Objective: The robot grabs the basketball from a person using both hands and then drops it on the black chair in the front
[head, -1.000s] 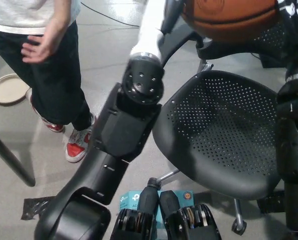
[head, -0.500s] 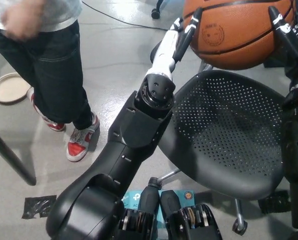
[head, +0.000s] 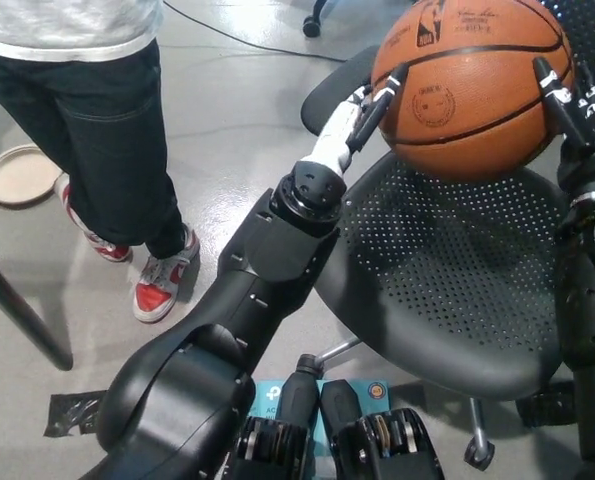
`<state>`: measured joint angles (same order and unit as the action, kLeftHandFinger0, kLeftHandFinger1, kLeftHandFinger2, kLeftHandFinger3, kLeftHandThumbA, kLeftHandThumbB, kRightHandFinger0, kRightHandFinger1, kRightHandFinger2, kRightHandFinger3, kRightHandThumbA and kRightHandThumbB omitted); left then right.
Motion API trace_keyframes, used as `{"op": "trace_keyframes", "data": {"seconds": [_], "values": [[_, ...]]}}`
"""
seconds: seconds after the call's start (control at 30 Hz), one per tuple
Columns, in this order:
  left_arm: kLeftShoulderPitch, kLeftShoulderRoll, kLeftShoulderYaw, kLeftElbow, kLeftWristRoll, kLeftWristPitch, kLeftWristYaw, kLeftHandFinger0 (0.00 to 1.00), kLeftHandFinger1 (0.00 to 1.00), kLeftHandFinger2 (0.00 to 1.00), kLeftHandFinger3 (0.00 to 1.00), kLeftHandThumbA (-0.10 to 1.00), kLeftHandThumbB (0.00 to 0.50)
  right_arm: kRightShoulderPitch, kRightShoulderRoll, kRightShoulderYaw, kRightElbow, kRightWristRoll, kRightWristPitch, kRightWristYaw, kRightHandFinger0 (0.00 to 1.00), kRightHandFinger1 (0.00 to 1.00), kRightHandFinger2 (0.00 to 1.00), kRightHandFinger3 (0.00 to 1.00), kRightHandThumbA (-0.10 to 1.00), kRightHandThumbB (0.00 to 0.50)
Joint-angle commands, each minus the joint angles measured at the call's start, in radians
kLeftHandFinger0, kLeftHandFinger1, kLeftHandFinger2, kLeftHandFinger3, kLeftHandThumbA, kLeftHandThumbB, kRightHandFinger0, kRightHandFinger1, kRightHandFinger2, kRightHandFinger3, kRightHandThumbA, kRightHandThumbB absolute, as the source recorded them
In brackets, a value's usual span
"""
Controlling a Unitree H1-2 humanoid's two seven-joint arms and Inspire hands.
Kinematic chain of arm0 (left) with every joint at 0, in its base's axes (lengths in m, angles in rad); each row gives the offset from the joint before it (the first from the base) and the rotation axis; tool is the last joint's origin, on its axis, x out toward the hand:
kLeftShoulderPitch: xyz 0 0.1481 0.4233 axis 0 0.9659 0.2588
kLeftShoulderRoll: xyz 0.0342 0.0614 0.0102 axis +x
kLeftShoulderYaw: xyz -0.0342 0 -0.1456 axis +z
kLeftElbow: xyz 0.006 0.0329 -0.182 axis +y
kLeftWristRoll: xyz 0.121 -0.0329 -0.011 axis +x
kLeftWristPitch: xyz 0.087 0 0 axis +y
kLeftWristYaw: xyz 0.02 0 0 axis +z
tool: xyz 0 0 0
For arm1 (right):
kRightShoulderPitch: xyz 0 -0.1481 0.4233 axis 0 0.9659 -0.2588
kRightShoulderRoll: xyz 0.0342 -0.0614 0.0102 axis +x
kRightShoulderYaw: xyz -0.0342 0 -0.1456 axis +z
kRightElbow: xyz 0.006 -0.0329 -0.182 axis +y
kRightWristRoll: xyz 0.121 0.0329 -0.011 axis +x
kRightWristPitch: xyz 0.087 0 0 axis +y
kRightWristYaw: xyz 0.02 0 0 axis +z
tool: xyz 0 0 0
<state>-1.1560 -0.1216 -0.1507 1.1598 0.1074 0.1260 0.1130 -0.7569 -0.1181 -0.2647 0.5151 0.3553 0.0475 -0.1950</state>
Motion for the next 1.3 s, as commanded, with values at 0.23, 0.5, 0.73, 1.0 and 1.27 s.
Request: {"op": "trace_keyframes", "data": {"seconds": [0.23,0.5,0.73,1.0,1.27], "values": [[-0.012,0.184,0.003,-0.092,0.001,-0.159,-0.165,1.00,1.00,1.00,1.00,1.00,0.274,-0.049,-0.215,-0.042,0.023,0.030,-0.019,0.154,1.00,1.00,1.00,1.00,1.00,0.244],[0.039,0.300,0.035,-0.170,-0.030,-0.172,-0.210,1.00,1.00,1.00,1.00,1.00,0.216,-0.020,-0.285,-0.071,-0.033,0.038,-0.016,0.180,1.00,1.00,1.00,1.00,1.00,0.211],[0.134,0.360,0.092,-0.338,-0.088,-0.134,-0.300,1.00,1.00,1.00,1.00,1.00,0.219,0.008,-0.306,-0.079,-0.159,0.016,0.001,0.181,1.00,1.00,1.00,1.00,1.00,0.270],[0.299,0.352,0.160,-0.643,-0.207,-0.015,-0.387,1.00,1.00,1.00,1.00,1.00,0.247,0.123,-0.287,-0.028,-0.460,-0.001,0.079,0.199,1.00,1.00,1.00,1.00,1.00,0.213],[0.649,0.299,0.312,-1.070,-0.586,0.259,-0.485,1.00,1.00,1.00,1.00,1.00,0.256,0.369,-0.206,0.055,-0.703,-0.043,0.090,0.200,1.00,1.00,1.00,1.00,1.00,0.224]]}}
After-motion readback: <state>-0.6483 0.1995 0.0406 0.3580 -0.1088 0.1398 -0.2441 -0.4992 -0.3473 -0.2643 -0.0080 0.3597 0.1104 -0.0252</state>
